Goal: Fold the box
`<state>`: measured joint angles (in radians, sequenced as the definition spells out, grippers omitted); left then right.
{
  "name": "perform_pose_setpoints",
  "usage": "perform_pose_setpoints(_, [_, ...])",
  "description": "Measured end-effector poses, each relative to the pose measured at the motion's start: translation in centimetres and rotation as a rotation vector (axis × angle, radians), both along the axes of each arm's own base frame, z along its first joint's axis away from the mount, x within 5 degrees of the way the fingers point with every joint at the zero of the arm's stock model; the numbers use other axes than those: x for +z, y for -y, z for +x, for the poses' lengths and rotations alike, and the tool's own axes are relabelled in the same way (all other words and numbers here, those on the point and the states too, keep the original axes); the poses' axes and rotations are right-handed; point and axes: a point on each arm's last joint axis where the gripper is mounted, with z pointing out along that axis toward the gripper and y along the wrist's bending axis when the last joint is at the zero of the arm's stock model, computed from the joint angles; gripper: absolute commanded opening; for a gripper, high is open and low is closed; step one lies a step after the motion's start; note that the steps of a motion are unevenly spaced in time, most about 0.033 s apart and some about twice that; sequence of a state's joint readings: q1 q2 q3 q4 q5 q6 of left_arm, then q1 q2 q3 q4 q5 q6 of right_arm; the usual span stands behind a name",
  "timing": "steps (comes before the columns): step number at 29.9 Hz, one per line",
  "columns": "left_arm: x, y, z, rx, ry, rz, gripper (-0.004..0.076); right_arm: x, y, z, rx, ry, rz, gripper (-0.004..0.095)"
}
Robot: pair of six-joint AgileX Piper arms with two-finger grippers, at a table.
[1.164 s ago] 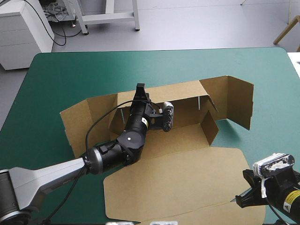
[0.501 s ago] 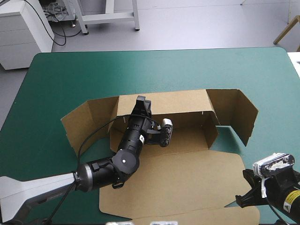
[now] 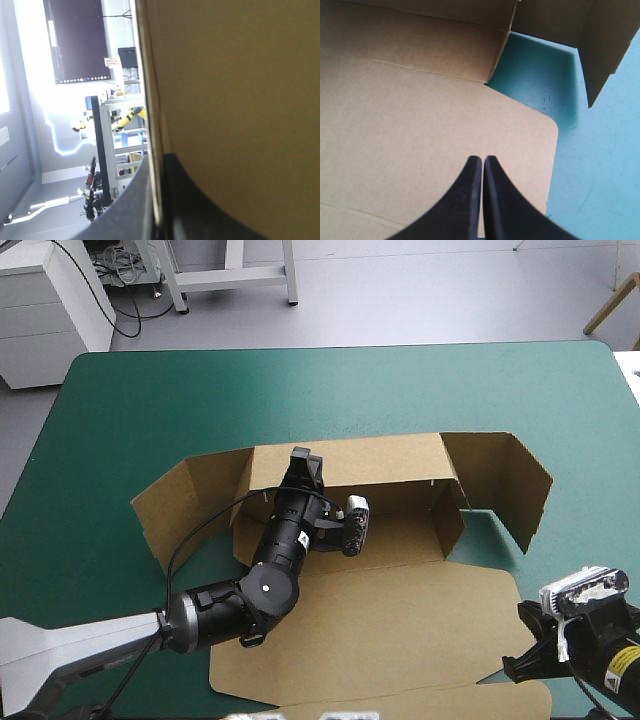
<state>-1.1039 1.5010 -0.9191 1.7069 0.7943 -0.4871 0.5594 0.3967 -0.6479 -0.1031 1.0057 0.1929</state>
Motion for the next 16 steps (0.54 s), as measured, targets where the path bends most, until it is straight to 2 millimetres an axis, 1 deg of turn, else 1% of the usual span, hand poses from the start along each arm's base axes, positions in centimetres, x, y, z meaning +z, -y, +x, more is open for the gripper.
perform_pose_setpoints(2, [0.0,0.0,0.0,0.0,0.0,0.0,-0.001,0.0,0.0,0.0,0.0,0.0,0.0,0.0205])
perform_pose_setpoints(7, [0.0,0.0,0.0,0.0,0.0,0.0,-0.001,0.03,-0.01,0.02,0.0,0.004,0.001,0.071])
perform_pose_setpoints(8, [0.0,0.0,0.0,0.0,0.0,0.0,-0.001,0.03,0.01,0.03,-0.001,0.005,-0.001,0.0794])
perform_pose_setpoints(9, [0.0,0.0,0.0,0.0,0.0,0.0,-0.001,0.03,0.03,0.04,-0.002,0.007,-0.004,0.0857])
perform_pose_setpoints(10, [0.0,0.0,0.0,0.0,0.0,-0.001,-0.001,0.05,0.07,0.07,-0.004,0.011,-0.008,0.0896])
perform_pose_setpoints(11, [0.0,-0.01,0.0,0.001,0.0,-0.001,-0.001,0.08,0.11,0.12,-0.006,0.018,-0.012,0.091])
perform_pose_setpoints(16, [0.03,-0.14,0.05,0.017,0.003,-0.002,-0.001,0.5,0.21,0.65,-0.052,0.068,0.01,0.0908])
